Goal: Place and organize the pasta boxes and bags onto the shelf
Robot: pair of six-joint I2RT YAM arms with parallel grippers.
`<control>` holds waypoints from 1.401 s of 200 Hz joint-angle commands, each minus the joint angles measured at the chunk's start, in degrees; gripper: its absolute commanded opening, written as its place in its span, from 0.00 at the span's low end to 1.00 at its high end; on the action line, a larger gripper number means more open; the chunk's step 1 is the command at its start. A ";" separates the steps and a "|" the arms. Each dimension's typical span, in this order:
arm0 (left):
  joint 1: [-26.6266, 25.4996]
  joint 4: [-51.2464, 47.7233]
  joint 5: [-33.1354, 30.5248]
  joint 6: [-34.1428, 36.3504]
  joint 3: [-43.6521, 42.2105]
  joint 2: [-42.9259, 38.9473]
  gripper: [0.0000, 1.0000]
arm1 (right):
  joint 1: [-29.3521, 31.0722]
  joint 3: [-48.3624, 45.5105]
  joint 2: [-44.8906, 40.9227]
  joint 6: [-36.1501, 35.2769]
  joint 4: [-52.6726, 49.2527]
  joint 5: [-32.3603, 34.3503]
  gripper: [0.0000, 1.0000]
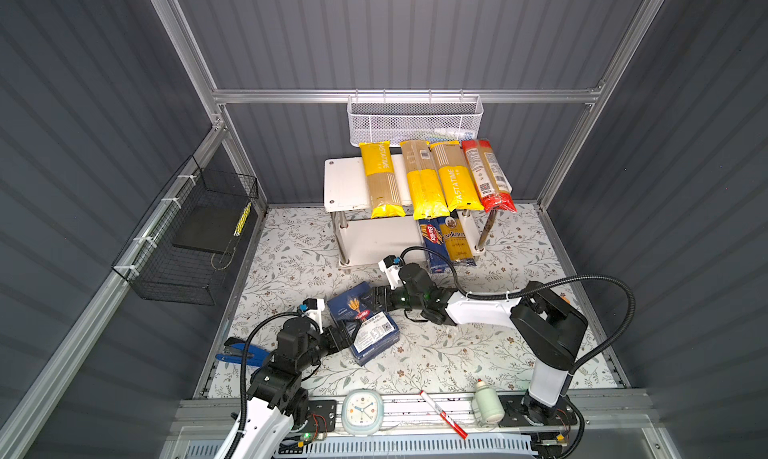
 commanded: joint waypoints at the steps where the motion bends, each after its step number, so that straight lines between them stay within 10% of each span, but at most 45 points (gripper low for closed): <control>1: -0.54 -5.06 -3.54 3.85 3.11 1.13 0.99 | 1.16 2.58 0.30 0.95 0.00 -2.92 0.84; 76: -0.63 -7.63 -29.85 10.40 15.94 15.80 0.99 | -0.09 -10.43 -17.57 1.51 -9.67 5.06 0.87; 144: 2.69 12.45 -21.85 22.79 18.09 31.49 0.99 | 7.07 -20.98 -28.24 5.10 -13.64 0.62 0.87; 280: 5.00 24.05 -6.07 25.45 10.88 38.20 0.99 | 10.53 -25.97 -17.74 11.45 9.01 4.71 0.88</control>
